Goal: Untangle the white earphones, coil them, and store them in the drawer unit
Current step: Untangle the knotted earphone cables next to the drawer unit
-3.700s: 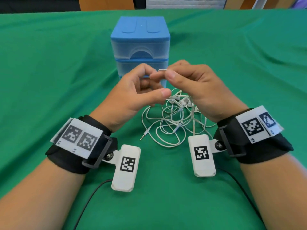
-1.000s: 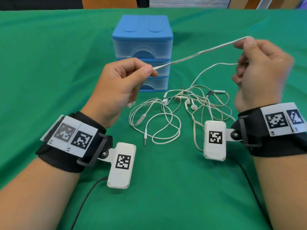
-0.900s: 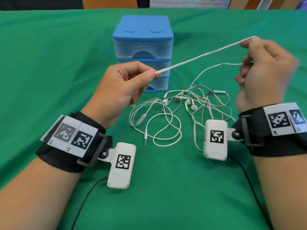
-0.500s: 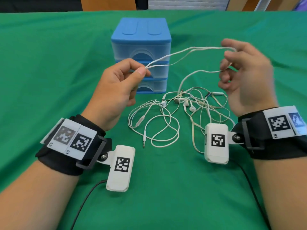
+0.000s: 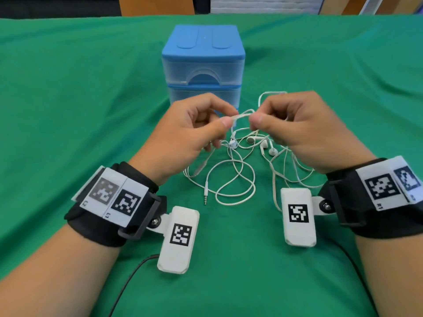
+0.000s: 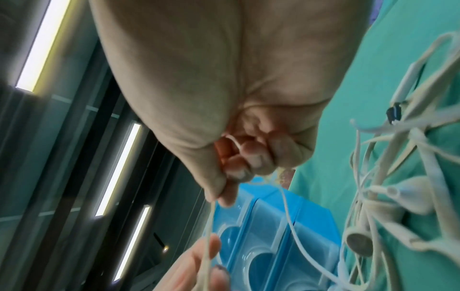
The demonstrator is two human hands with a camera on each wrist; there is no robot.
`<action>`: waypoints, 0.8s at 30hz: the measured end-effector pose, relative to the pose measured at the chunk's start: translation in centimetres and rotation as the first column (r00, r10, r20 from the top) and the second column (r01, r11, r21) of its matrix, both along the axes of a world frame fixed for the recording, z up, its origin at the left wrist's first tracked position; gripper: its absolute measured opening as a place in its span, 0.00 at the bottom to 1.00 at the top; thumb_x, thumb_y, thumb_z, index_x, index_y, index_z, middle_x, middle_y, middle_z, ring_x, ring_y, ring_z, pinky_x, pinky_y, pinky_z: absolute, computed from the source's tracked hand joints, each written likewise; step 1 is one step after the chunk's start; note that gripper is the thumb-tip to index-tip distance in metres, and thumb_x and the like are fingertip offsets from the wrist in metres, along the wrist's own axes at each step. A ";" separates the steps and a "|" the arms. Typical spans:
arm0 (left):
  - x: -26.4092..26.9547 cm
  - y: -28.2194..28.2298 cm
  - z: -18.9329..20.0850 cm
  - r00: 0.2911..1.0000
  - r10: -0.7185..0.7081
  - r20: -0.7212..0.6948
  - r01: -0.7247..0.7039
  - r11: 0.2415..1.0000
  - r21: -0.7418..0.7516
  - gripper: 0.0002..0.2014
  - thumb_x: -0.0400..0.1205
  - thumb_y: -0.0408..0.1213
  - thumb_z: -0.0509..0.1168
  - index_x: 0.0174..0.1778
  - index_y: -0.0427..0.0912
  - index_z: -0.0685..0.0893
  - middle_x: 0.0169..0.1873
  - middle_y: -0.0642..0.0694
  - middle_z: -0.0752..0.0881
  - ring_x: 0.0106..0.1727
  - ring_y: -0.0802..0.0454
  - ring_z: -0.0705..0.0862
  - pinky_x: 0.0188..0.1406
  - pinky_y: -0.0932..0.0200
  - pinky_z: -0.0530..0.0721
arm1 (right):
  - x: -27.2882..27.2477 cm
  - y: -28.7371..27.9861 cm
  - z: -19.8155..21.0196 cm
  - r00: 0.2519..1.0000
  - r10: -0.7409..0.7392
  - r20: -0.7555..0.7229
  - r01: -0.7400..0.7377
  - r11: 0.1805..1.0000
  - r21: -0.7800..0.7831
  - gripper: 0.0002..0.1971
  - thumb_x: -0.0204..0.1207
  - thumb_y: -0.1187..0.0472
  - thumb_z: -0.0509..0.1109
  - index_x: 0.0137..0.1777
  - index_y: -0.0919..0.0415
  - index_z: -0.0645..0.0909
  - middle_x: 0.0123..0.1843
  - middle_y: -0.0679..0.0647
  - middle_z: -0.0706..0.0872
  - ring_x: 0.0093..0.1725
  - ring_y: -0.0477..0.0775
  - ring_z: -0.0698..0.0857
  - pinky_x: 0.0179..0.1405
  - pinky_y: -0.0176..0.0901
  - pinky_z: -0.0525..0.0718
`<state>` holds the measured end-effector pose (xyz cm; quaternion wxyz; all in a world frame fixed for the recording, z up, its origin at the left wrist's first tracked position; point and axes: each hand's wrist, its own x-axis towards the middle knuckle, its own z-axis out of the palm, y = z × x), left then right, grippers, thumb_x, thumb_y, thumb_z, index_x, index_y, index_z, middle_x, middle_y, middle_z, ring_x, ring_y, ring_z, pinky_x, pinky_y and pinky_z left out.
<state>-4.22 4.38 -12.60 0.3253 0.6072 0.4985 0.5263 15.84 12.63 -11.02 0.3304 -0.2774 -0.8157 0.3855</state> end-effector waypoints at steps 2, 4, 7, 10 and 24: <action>-0.4 0.2 -0.2 0.999 0.050 -0.002 -0.050 0.999 0.006 0.06 0.81 0.33 0.72 0.53 0.38 0.88 0.41 0.34 0.89 0.42 0.51 0.85 0.46 0.61 0.83 | 0.6 0.9 0.0 0.992 -0.107 -0.070 0.108 0.994 0.007 0.11 0.80 0.56 0.72 0.38 0.61 0.85 0.25 0.47 0.72 0.27 0.51 0.65 0.27 0.43 0.62; -0.8 0.4 -0.5 0.995 0.098 -0.023 -0.098 0.994 -0.036 0.08 0.77 0.37 0.74 0.50 0.41 0.90 0.44 0.37 0.91 0.45 0.53 0.85 0.52 0.59 0.82 | 1.2 1.7 -0.1 0.967 -0.223 -0.121 0.225 0.974 0.000 0.12 0.78 0.54 0.72 0.36 0.58 0.84 0.25 0.52 0.70 0.27 0.53 0.64 0.28 0.43 0.61; -1.2 0.5 -1.0 0.989 0.115 -0.090 -0.130 0.975 -0.180 0.11 0.72 0.43 0.80 0.49 0.45 0.92 0.42 0.48 0.89 0.39 0.59 0.82 0.51 0.60 0.79 | 2.1 2.5 -0.3 0.949 -0.306 -0.075 0.306 0.952 -0.017 0.11 0.77 0.54 0.73 0.35 0.57 0.86 0.22 0.45 0.71 0.25 0.47 0.64 0.27 0.39 0.63; -1.2 0.1 -1.2 0.970 0.034 -0.240 -0.105 0.951 -0.290 0.12 0.73 0.45 0.81 0.50 0.48 0.92 0.41 0.54 0.86 0.26 0.68 0.75 0.36 0.72 0.72 | 2.5 2.5 -0.5 0.965 -0.262 0.022 0.263 0.964 -0.045 0.11 0.78 0.55 0.75 0.35 0.56 0.88 0.27 0.56 0.74 0.26 0.47 0.65 0.26 0.36 0.63; -1.7 0.7 -0.5 0.948 0.313 0.053 -0.317 0.942 0.113 0.03 0.81 0.34 0.73 0.45 0.43 0.93 0.27 0.58 0.85 0.28 0.59 0.73 0.31 0.69 0.71 | 2.9 3.2 -1.1 0.872 -0.446 0.203 0.470 0.878 -0.089 0.14 0.77 0.46 0.72 0.62 0.43 0.87 0.40 0.53 0.93 0.42 0.55 0.91 0.46 0.51 0.89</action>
